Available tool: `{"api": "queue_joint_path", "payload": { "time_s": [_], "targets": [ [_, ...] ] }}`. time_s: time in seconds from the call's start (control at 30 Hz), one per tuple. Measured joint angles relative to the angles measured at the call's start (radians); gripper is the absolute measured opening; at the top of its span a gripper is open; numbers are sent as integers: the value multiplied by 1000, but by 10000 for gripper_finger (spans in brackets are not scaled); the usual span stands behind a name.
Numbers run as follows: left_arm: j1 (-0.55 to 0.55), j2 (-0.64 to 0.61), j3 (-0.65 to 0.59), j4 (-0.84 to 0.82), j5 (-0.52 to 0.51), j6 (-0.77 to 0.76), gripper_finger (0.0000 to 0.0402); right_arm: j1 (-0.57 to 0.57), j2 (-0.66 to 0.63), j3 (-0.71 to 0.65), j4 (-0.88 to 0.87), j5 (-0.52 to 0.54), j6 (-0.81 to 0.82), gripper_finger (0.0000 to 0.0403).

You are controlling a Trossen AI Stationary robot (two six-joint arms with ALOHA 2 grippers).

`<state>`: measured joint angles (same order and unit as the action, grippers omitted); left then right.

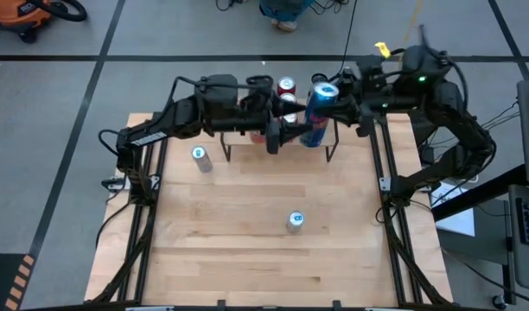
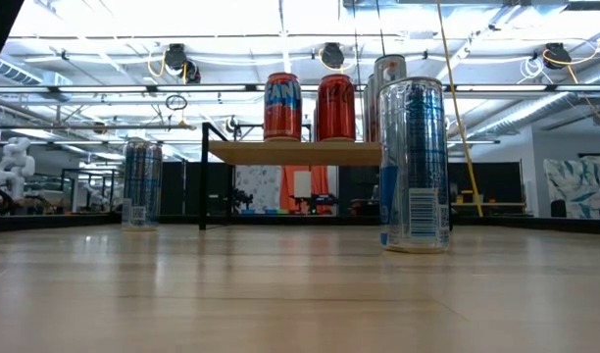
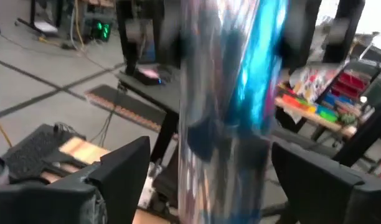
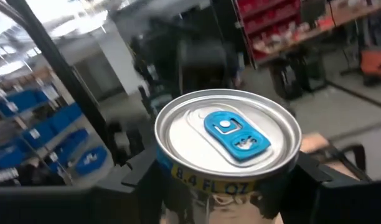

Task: Place canned beverage on shelf
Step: Put the top right blue soda can on the shelf

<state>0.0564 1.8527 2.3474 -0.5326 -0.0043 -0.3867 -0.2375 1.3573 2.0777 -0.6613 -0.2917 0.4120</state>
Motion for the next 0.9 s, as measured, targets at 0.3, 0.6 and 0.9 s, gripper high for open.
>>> {"api": "queue_joint_path", "payload": {
  "time_s": [0.3,0.6,0.9],
  "targets": [
    [30,-8,0,-2,99,-46,343,1,27,0,-104,-2,-76,208],
    [36,-6,0,-41,88,-6,343,1,46,1,-134,-1,-93,208],
    [35,-5,0,-127,43,1,343,2,54,0,-125,-1,-95,208]
  ]
}}
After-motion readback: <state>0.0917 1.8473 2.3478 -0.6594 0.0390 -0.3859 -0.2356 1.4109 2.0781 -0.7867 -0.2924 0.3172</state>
